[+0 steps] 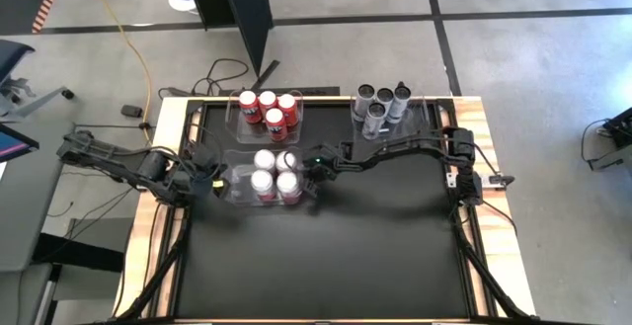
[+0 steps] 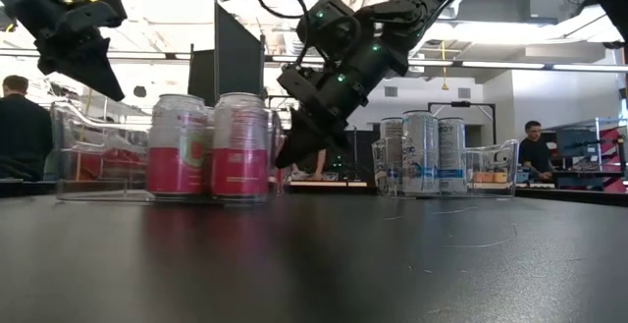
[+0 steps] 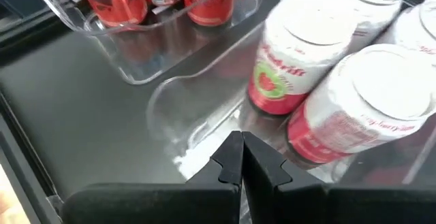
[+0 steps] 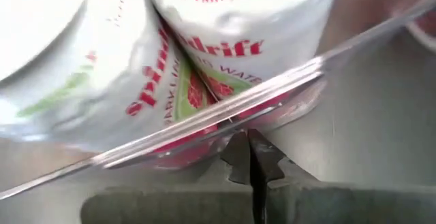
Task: Sort soda cans
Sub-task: Move the bottom transparent bin to center
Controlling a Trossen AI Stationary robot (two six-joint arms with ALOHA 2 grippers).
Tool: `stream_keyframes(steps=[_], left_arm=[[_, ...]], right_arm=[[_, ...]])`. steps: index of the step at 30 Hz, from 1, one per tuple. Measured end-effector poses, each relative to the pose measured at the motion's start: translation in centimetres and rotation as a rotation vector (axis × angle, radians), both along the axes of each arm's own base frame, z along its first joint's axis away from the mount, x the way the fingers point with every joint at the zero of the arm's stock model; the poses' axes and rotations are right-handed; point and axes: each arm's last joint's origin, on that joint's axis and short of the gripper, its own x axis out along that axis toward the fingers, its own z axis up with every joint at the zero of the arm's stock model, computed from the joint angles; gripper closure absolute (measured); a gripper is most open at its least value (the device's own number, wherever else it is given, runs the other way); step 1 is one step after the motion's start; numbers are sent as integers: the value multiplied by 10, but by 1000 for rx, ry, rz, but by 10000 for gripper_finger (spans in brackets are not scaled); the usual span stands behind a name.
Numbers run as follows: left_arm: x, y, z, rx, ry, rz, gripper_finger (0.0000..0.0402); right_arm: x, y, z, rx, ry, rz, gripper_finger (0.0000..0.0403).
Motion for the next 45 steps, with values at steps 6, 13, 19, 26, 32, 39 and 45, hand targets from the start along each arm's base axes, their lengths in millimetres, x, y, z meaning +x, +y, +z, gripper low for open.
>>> stream_keyframes(steps=[6,13,19,26,32,39,45], left_arm=[[0,-2,-2,-76,16,-27,401],[-5,-5,-14,-217,193,77,401],[1,-8,-19,-233,254,80,401],[8,-15,24,-196,134,-60,401],[-6,-14,10,-277,431,121,401],[13,-20,-26,-335,415,13,401],[23,-9,-51,-298,435,26,401]], right_arm=[[-1,-4,0,-8,9,-16,401],[-3,-5,1,-27,26,-12,401],[-8,-4,10,-35,42,-1,401],[-17,0,36,-92,15,21,401],[-19,3,46,-149,3,34,401],[-20,3,45,-157,8,31,401],[-20,7,45,-157,16,41,401]])
